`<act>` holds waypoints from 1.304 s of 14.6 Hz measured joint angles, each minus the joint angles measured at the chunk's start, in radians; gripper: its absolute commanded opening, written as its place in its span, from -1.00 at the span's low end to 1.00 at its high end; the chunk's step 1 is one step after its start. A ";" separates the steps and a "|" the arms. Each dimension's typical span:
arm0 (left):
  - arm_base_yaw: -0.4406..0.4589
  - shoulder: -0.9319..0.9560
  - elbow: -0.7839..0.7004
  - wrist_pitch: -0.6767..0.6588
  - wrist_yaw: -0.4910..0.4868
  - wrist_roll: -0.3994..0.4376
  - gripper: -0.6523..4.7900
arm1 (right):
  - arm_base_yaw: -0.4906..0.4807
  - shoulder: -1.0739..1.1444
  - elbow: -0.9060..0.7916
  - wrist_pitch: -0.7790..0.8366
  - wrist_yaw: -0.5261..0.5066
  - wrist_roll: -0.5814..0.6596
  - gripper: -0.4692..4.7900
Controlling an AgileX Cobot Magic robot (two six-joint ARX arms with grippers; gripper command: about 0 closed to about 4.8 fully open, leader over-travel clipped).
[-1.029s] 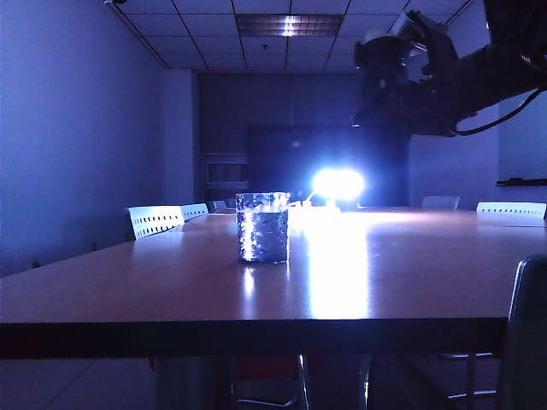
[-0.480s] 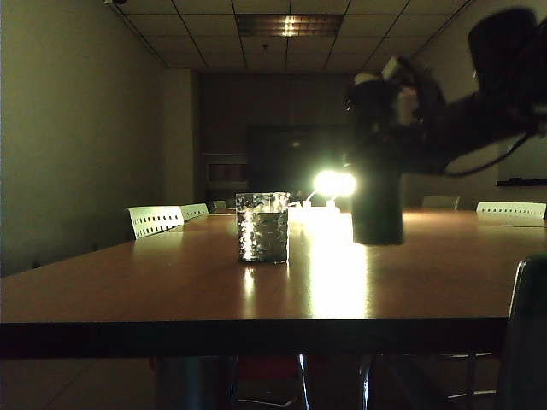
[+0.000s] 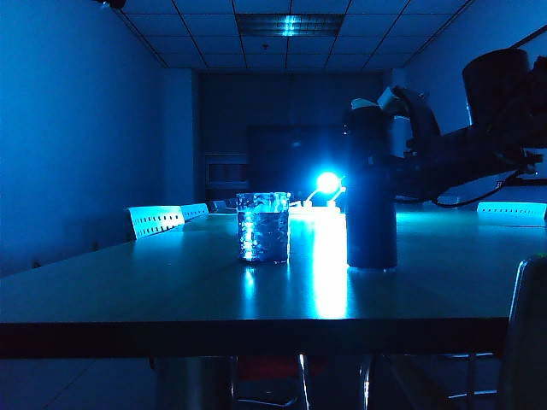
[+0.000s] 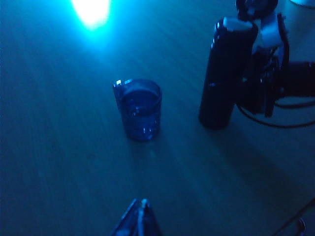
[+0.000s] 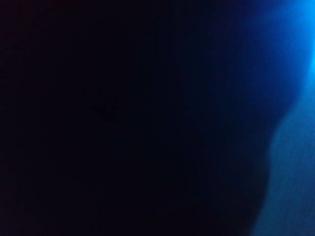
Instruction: Pick up the black thermos cup, pour some water from it into the cup, and then put the thermos cup back on the table.
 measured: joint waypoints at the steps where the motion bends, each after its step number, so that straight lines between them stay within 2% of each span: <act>1: 0.000 0.000 0.000 -0.007 0.000 0.000 -0.78 | 0.000 0.008 0.000 0.011 -0.001 -0.001 -0.04; 4: 0.000 0.000 0.000 -0.007 0.000 0.000 -0.78 | 0.000 0.012 0.000 0.018 -0.002 -0.003 0.86; 5: 0.000 0.000 0.000 -0.007 0.000 0.000 -0.78 | 0.000 0.012 0.000 0.020 -0.001 -0.004 1.00; 9: 0.000 0.000 0.000 -0.007 0.000 0.000 -0.78 | -0.002 0.000 0.008 0.012 -0.010 -0.004 1.00; 13: 0.000 0.000 0.000 -0.006 0.000 0.000 -0.78 | -0.024 -0.089 0.007 -0.186 -0.033 -0.050 1.00; 16: 0.000 0.000 0.000 -0.006 0.000 0.000 -0.78 | -0.045 -0.180 0.006 -0.329 -0.090 -0.058 1.00; 19: 0.000 0.000 0.000 -0.007 0.000 0.000 -0.78 | -0.045 -0.263 0.005 -0.479 -0.093 -0.106 1.00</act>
